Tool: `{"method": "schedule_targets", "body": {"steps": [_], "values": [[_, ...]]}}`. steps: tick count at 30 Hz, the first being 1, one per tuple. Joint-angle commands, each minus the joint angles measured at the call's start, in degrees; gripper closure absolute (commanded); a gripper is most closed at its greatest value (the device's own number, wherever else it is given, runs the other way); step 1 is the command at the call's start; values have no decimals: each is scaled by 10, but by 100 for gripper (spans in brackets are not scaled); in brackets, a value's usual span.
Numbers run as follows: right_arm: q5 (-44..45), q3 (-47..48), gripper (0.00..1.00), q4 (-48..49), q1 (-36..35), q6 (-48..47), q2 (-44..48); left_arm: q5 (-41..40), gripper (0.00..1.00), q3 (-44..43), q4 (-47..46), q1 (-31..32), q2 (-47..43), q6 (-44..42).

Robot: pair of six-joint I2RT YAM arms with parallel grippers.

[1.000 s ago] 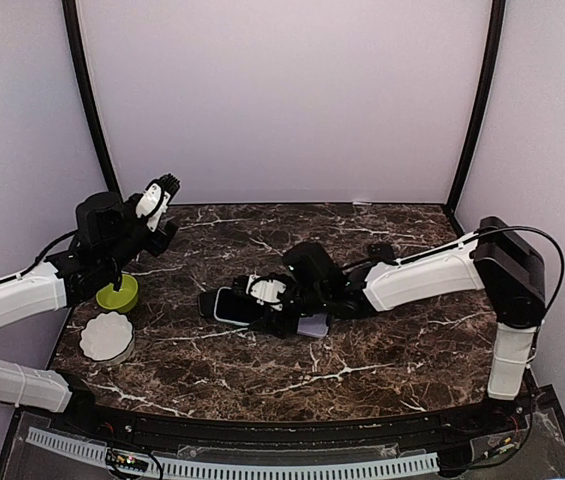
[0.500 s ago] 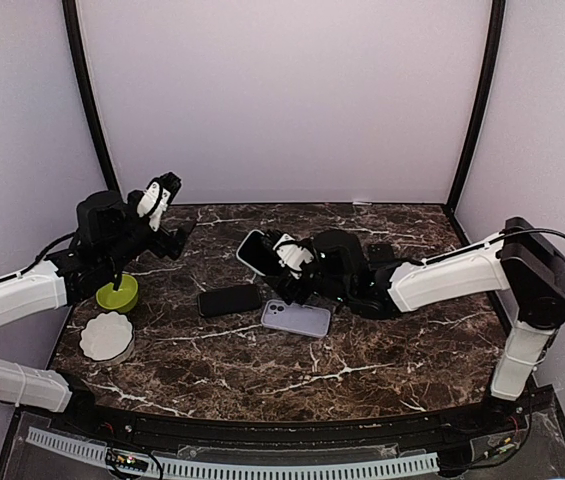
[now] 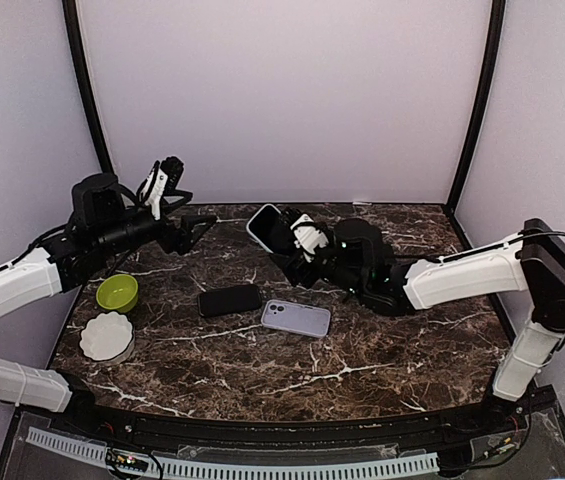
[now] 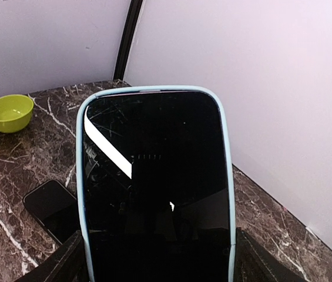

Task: Take the phone out of the phone case
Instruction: Pass from the right arm to the left

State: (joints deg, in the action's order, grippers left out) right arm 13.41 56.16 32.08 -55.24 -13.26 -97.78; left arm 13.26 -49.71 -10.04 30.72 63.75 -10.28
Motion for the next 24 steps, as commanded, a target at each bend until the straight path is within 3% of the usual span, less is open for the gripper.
{"method": "schedule_targets", "body": {"steps": [1, 11, 24], "values": [[-1, 12, 87, 112, 3, -13, 32, 128, 17, -25, 24, -3, 10, 70], [-83, 4, 89, 184, 2, -43, 48, 245, 27, -40, 6, -10, 31, 157], [-82, 14, 91, 209, -39, -143, 24, 319, 48, -65, -46, -13, 99, 269]]}}
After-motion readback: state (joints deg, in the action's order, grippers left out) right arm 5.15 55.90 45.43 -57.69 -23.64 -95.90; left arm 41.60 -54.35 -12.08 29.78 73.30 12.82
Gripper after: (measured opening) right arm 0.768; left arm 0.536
